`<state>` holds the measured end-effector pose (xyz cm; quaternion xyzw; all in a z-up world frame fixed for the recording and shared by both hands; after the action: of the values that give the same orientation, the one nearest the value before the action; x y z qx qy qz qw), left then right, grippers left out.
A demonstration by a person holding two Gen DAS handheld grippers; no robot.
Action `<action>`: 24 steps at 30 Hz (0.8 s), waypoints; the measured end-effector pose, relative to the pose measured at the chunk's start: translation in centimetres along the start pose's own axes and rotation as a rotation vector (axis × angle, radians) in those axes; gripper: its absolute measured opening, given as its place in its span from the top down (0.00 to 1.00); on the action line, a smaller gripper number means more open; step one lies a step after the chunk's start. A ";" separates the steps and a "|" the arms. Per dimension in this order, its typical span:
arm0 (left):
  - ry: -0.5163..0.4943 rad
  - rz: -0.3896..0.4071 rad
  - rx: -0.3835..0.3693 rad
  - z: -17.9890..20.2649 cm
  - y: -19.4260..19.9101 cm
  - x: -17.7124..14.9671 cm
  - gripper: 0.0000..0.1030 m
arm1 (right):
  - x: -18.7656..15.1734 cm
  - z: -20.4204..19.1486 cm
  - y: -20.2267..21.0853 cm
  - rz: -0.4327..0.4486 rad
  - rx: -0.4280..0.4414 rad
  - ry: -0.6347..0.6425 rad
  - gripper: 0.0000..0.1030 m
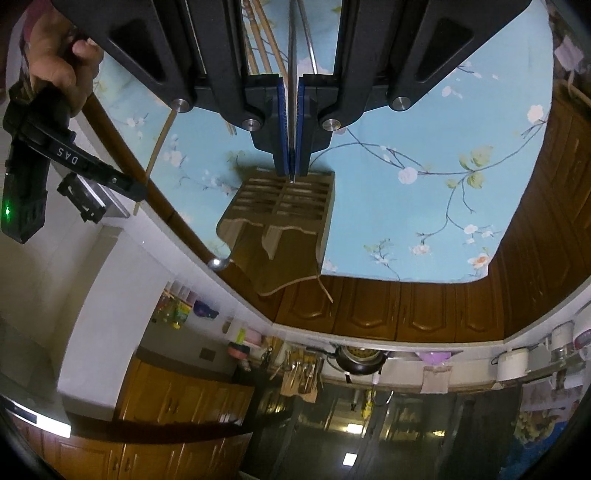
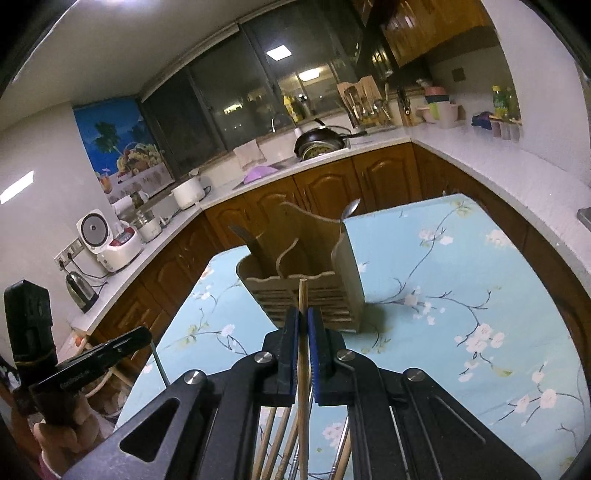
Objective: Organize utensils
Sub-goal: 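Lift both chopsticks over the wooden holder and open both tools to drop them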
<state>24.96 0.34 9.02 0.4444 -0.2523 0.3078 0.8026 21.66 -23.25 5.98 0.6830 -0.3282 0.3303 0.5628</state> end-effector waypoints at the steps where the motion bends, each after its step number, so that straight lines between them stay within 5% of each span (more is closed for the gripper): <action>1: 0.001 0.005 -0.002 0.0 0.2 0.1 0.98 | 0.3 0.0 0.2 0.009 -0.002 0.000 0.95; 24: 0.009 0.110 -0.040 0.1 1.0 3.3 0.98 | 4.1 0.9 1.4 0.107 -0.042 0.017 0.95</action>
<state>26.54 1.57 11.87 0.4124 -0.2790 0.3481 0.7943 22.87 -24.66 10.02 0.6497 -0.3663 0.3589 0.5612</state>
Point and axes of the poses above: each gripper's, at about its wrist camera, not at the fingertips, and y roughly against the way its jaws point, z to its right, x to its top, the point moved 7 cm from there along -y, roughly the way its jaws point, and after that the axes turned 14 degrees about y, right-handed, at the moved point
